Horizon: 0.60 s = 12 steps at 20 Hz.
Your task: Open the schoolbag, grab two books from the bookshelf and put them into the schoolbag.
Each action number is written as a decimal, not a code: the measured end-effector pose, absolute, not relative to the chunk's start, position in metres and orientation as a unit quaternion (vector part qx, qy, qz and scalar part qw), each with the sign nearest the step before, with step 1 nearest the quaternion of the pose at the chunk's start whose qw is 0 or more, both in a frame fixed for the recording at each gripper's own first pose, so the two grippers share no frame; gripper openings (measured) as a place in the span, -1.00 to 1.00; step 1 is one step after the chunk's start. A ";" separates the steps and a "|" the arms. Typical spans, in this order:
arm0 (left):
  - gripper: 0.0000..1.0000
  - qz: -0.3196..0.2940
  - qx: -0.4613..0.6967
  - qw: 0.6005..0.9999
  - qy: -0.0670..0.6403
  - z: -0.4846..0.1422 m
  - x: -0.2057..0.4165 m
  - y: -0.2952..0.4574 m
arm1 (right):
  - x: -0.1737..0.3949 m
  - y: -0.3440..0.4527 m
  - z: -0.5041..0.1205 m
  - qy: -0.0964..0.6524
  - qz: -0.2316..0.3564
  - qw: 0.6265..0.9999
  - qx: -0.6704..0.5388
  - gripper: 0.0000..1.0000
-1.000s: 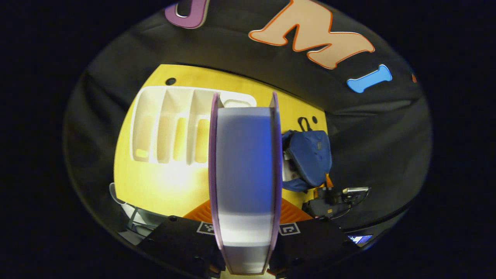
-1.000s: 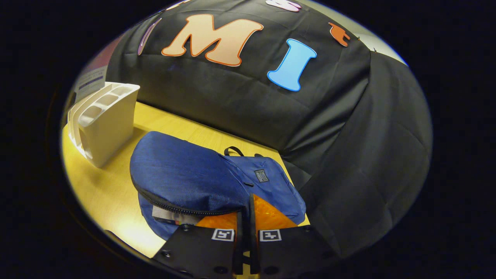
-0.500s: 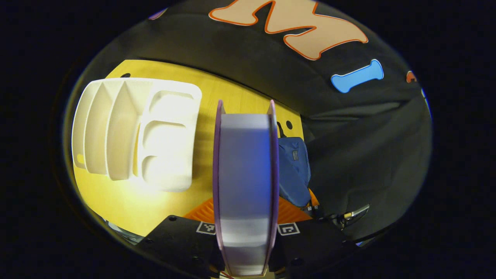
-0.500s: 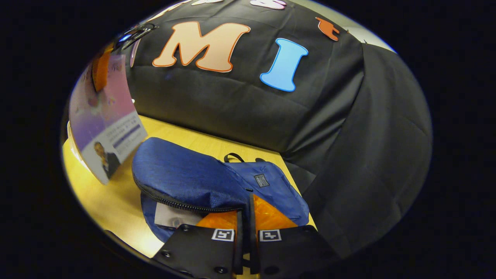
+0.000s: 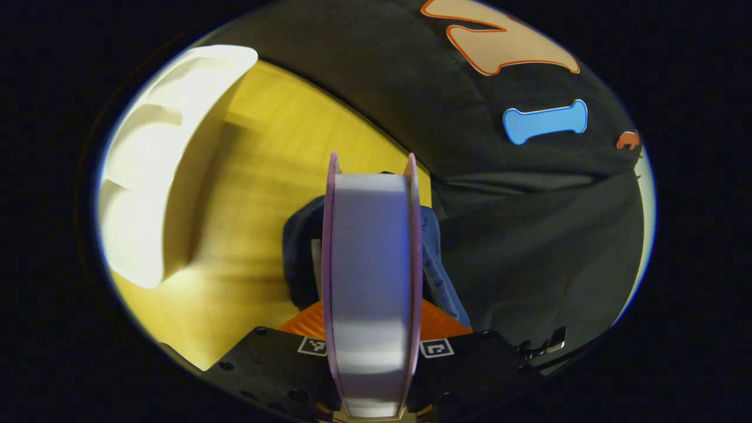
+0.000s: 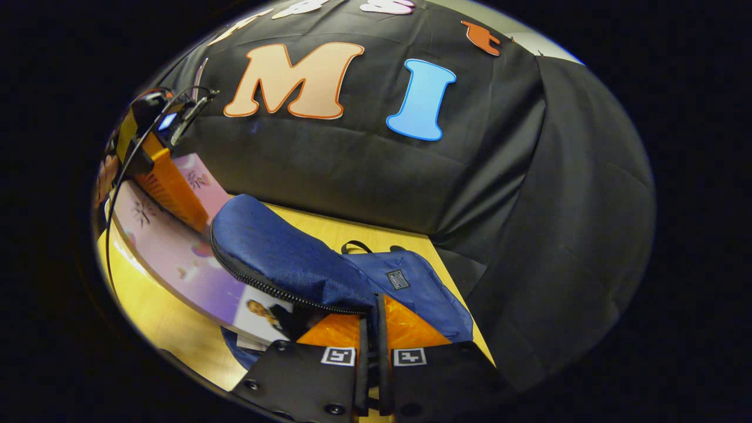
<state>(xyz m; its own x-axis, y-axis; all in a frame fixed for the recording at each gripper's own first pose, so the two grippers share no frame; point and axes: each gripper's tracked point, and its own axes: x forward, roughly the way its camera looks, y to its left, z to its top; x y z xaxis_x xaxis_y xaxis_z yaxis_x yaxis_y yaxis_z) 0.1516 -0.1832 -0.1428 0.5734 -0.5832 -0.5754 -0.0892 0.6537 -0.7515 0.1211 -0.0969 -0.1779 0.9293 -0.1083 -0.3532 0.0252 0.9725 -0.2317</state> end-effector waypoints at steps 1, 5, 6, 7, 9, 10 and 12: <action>-0.21 -0.161 -0.401 0.792 0.432 -0.149 0.153 -0.189 | 0.121 -0.096 -0.177 0.184 -0.031 0.976 -0.114 -0.81; -0.23 -0.184 -0.444 0.775 0.410 -0.174 0.168 -0.220 | 0.119 -0.094 -0.178 0.176 -0.020 0.977 -0.122 -0.77; -0.24 -0.189 -0.451 0.774 0.402 -0.177 0.172 -0.224 | 0.117 -0.092 -0.178 0.173 -0.017 0.977 -0.123 -0.81; -0.23 -0.196 -0.458 0.773 0.394 -0.179 0.175 -0.230 | 0.115 -0.089 -0.178 0.171 -0.014 0.977 -0.127 -0.81; -0.24 -0.212 -0.471 0.765 0.385 -0.192 0.182 -0.245 | 0.112 -0.086 -0.178 0.165 -0.014 0.976 -0.142 -0.81; -0.24 -0.218 -0.480 0.760 0.380 -0.196 0.185 -0.252 | 0.113 -0.084 -0.178 0.163 -0.011 0.976 -0.147 -0.81; -0.24 -0.225 -0.500 0.749 0.372 -0.203 0.198 -0.264 | 0.112 -0.079 -0.178 0.164 -0.007 0.974 -0.154 -0.80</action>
